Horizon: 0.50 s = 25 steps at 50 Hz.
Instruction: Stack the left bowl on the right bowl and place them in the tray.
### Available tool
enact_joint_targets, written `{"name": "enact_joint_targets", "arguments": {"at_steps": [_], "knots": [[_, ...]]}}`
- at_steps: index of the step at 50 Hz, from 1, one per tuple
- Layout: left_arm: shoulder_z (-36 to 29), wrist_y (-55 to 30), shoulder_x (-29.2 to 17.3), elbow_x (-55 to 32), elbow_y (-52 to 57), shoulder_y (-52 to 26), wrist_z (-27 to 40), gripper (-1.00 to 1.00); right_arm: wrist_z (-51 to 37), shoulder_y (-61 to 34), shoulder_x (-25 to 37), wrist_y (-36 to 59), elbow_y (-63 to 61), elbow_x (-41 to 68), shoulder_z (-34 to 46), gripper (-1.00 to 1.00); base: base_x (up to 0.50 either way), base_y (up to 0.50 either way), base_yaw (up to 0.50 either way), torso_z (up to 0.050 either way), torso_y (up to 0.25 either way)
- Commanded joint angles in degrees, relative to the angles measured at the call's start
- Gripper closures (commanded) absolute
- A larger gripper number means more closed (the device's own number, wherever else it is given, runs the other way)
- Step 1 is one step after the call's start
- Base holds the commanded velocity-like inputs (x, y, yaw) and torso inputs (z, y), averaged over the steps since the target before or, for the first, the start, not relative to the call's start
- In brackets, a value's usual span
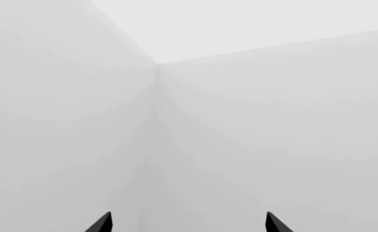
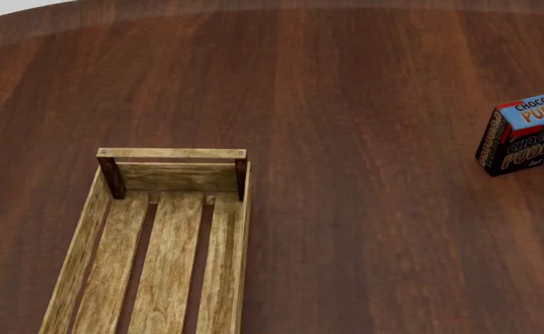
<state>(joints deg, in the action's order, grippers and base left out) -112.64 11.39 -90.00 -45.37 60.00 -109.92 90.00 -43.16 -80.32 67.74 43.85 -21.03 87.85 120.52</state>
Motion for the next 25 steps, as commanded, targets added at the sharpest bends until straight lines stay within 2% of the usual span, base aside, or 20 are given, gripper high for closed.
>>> {"name": "enact_joint_targets", "arguments": {"at_steps": [1,15,16,25], "knots": [[0.3,0.0,0.0,0.0,0.0,0.5,0.0,-1.0,0.3,2.9,-2.2,-2.0,2.8,0.6,0.3,-1.0,0.0,0.0,0.0,0.0,0.0],[0.9,-0.4,0.0,-0.3,0.0,0.8,0.0,-1.0,0.5,4.8,-4.1,-3.0,5.6,0.5,0.4,-1.0,0.0,0.0,0.0,0.0,0.0],[1.0,-0.4,0.0,-0.3,0.0,0.8,0.0,-1.0,0.2,4.6,-4.0,-2.8,5.4,0.5,0.3,1.0,0.0,0.0,0.0,0.0,0.0],[1.3,-0.1,0.0,-0.3,0.0,1.1,0.0,-1.0,-1.9,2.6,-1.7,-0.7,2.6,1.0,0.2,1.0,0.0,0.0,0.0,0.0,0.0]]}}
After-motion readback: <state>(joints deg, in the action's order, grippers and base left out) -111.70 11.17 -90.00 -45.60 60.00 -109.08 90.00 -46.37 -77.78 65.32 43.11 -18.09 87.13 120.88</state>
